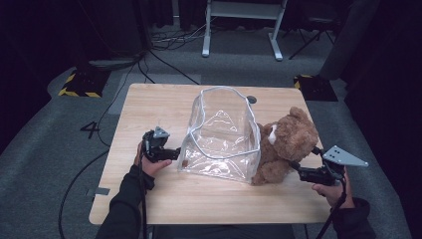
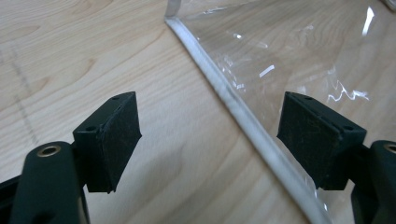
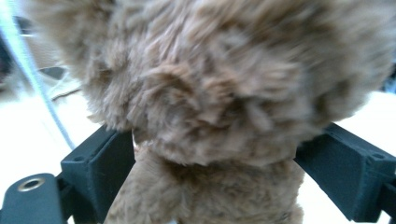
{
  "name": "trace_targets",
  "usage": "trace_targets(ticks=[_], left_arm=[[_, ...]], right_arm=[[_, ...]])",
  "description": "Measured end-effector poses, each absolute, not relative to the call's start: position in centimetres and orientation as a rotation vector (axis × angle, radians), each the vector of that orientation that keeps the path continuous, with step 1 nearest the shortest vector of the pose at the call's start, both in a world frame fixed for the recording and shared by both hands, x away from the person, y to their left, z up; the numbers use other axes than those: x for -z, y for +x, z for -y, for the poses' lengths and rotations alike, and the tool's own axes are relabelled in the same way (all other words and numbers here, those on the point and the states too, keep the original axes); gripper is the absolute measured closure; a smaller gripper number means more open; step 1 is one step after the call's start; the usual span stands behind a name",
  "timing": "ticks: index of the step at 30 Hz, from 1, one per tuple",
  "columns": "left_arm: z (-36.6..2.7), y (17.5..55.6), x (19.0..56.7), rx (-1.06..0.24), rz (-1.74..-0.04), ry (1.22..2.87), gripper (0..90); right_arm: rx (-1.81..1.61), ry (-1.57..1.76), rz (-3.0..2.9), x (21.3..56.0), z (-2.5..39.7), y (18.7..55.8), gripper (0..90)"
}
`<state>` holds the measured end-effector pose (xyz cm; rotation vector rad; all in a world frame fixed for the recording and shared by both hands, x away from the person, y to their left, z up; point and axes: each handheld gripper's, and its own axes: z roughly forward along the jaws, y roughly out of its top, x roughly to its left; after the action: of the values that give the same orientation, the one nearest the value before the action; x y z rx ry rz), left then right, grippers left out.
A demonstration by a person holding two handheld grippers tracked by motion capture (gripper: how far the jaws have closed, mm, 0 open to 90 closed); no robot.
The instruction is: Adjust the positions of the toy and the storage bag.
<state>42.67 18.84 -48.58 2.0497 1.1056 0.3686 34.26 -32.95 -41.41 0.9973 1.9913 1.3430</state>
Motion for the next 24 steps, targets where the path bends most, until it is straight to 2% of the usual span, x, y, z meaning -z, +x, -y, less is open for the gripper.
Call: trace_targets(ticks=[2,11,16,20,23,24], left_arm=[[-19.4,42.2,48.6,-0.331,-1.104,2.071,18.0],[-20.5,39.8,48.9,-0.458,-1.052,2.168,17.9],[-20.0,39.6,49.3,-0.389,-1.066,2.168,17.7],[-19.1,39.9,49.6,-0.381,-1.054,2.174,23.2],[-18.5,40.2,49.9,-0.376,-1.051,2.186,24.6],[-18.0,40.4,50.1,-0.38,-1.044,2.196,26.8]], right_arm=[[-1.3,1.014,-1.987,41.6,32.1,34.3,8.6],[-1.208,1.072,-1.938,42.0,30.8,36.1,12.4],[-1.214,1.118,-1.951,42.5,31.4,37.7,13.5],[-1.228,1.107,-1.973,42.5,31.6,38.2,14.9],[-1.219,1.097,-1.982,42.6,31.6,38.4,18.3],[-1.211,1.084,-1.983,42.5,31.5,38.5,22.3]])
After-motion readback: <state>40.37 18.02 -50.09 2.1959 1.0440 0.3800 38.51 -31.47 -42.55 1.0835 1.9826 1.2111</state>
